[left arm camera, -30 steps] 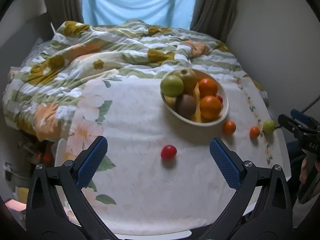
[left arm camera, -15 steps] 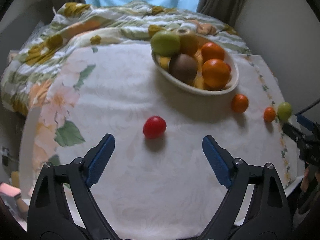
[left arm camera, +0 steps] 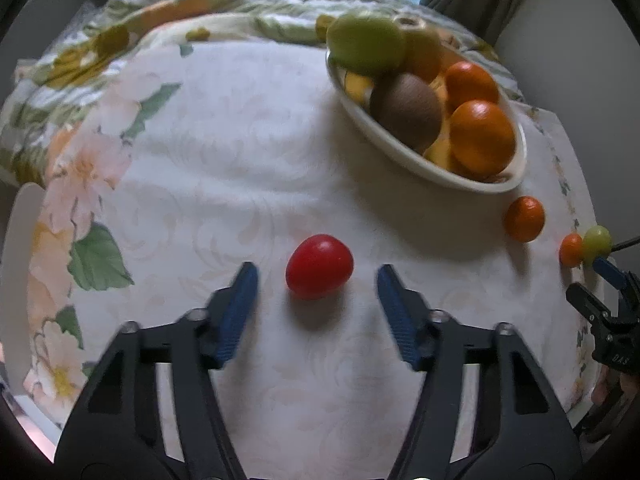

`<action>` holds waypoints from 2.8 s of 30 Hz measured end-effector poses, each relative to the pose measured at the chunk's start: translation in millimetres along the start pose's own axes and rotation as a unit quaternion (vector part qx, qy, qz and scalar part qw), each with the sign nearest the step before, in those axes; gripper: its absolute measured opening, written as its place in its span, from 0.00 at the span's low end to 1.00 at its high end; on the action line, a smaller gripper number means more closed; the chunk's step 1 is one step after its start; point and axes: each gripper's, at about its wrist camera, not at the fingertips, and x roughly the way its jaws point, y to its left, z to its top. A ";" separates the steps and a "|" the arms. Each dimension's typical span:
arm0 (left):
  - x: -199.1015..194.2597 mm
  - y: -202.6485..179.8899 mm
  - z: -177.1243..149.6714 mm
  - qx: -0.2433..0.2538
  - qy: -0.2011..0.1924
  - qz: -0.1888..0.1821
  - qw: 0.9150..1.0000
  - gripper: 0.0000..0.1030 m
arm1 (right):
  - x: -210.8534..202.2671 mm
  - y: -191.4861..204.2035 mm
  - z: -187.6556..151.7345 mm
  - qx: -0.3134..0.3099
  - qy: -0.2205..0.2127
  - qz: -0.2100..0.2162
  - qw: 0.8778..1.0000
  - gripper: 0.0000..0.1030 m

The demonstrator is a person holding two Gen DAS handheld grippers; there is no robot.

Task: Organize fruits
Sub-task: 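Grasp the small red cherry tomato with the left gripper while the right gripper grasps a tangerine, then drop the cherry tomato into the bowl with the left gripper while the right gripper carries the tangerine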

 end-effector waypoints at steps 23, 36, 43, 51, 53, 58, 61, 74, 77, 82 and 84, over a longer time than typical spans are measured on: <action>-3.2 -1.5 -3.5 0.012 -0.006 0.017 1.000 0.40 | 24.2 -11.7 14.3 0.011 0.024 -0.024 0.999 0.47; -32.3 -5.9 -6.4 0.005 -0.025 0.020 0.999 0.40 | 6.7 -5.4 24.7 -0.007 0.005 -0.012 1.000 0.33; -69.2 -15.0 1.1 0.005 -0.052 0.019 0.998 0.40 | -21.7 -1.8 37.4 -0.019 -0.018 0.001 1.000 0.33; -110.7 -29.7 18.9 0.008 -0.090 0.012 0.996 0.40 | -50.9 3.9 66.7 -0.031 -0.039 0.035 0.998 0.33; -115.0 -33.2 25.6 0.008 -0.097 0.004 0.995 0.40 | -54.0 5.6 74.9 -0.037 -0.043 0.040 0.998 0.33; -114.8 -46.8 51.8 0.027 -0.104 -0.015 0.994 0.40 | -59.6 11.6 95.1 -0.042 -0.053 0.040 0.997 0.33; -107.9 -55.3 69.6 0.045 -0.102 -0.030 0.993 0.40 | -62.3 13.9 104.9 -0.036 -0.059 0.035 0.997 0.33; -46.2 -87.5 126.3 0.125 -0.056 -0.065 0.988 0.40 | -49.4 8.9 122.4 0.019 -0.052 0.012 0.998 0.33; -28.4 -93.0 132.5 0.143 -0.041 -0.066 0.987 0.40 | -43.7 5.3 121.9 0.034 -0.049 0.002 0.998 0.33; -8.0 -100.8 138.6 0.166 -0.028 -0.063 0.984 0.40 | -33.8 1.3 118.7 0.057 -0.037 -0.006 0.998 0.33; -2.0 -102.2 140.0 0.175 -0.024 -0.061 0.982 0.40 | -30.6 -0.7 117.9 0.063 -0.035 -0.009 0.997 0.33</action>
